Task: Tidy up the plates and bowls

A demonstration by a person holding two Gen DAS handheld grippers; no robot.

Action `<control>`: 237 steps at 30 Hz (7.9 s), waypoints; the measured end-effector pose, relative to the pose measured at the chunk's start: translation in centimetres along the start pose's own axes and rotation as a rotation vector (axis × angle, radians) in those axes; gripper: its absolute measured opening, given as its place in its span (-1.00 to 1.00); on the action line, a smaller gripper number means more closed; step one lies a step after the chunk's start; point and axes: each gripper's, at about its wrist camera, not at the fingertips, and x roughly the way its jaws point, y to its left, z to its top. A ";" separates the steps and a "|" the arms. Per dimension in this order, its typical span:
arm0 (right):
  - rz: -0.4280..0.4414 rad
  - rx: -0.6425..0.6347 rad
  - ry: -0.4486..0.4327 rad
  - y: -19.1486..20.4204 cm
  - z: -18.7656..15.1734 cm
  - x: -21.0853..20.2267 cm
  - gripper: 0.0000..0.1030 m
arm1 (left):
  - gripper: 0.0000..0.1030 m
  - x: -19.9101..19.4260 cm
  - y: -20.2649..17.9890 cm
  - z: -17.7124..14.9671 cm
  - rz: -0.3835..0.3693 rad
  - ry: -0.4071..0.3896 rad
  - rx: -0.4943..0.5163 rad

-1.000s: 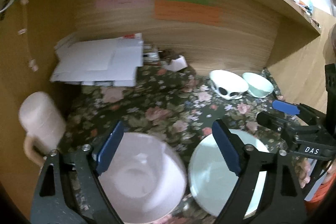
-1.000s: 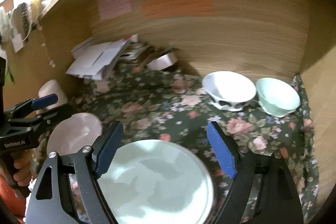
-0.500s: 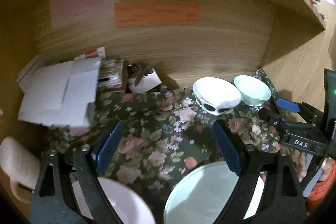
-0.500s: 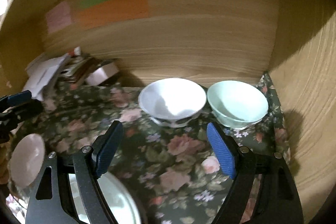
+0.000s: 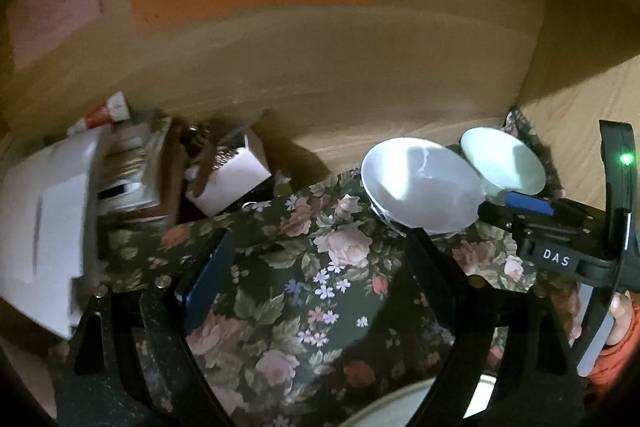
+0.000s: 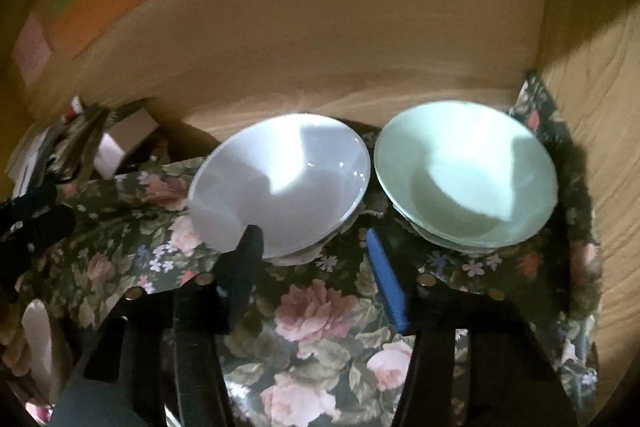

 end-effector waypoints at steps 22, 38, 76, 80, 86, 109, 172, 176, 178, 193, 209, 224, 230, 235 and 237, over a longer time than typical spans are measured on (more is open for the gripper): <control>0.027 -0.110 0.155 2.1 0.1 4.9 -0.48 | 0.70 4.9 0.3 0.6 -0.040 0.083 -0.003; 0.121 -0.143 0.171 4.3 -3.9 0.3 -0.24 | 0.56 6.9 0.2 -2.2 -0.029 0.254 0.026; 0.146 -0.111 0.019 6.2 -3.0 -4.8 -0.48 | -0.48 1.5 -2.3 -2.4 -0.073 0.175 0.055; 0.144 -0.123 -0.015 6.9 -3.3 -6.6 -0.48 | -0.48 -0.7 -2.1 -2.4 -0.075 0.136 0.043; 0.142 -0.135 -0.056 7.6 -4.0 -9.1 -0.48 | -0.48 -4.1 -2.1 -2.7 -0.083 0.073 0.040; 0.182 -0.231 -0.127 13.2 -7.8 -14.0 -0.48 | -0.48 -12.9 -0.2 -7.2 -0.037 -0.052 -0.002; 0.351 -0.378 0.126 25.7 -14.4 -4.0 -0.43 | -0.48 -14.3 13.8 -21.2 0.118 0.072 -0.313; 0.346 -0.386 0.118 25.8 -14.4 -4.1 -0.43 | -0.48 -14.0 13.9 -21.1 0.130 0.068 -0.301; 0.346 -0.385 0.112 25.6 -14.3 -4.3 -0.43 | -0.48 -13.9 13.8 -21.0 0.136 0.069 -0.297; 0.331 -0.382 0.056 23.8 -13.7 -6.3 -0.41 | -0.43 -13.2 13.4 -19.6 0.204 0.064 -0.223; 0.255 -0.308 -0.111 18.3 -10.4 -11.0 0.07 | 0.22 -16.6 9.8 -14.8 0.126 -0.071 -0.182; 0.127 -0.224 -0.203 10.0 -7.0 -13.2 0.17 | 0.23 -13.6 2.3 -8.6 0.012 -0.101 -0.068; 0.065 -0.174 -0.214 5.9 -5.4 -12.6 0.17 | 0.23 -11.1 -1.0 -5.6 -0.011 -0.101 -0.013; 0.014 -0.121 -0.207 2.5 -4.1 -11.7 0.17 | 0.23 -8.3 -3.2 -3.4 -0.029 -0.077 0.000; -0.011 -0.100 -0.202 1.1 -3.7 -11.2 0.17 | 0.23 -6.9 -4.1 -2.5 -0.037 -0.063 0.003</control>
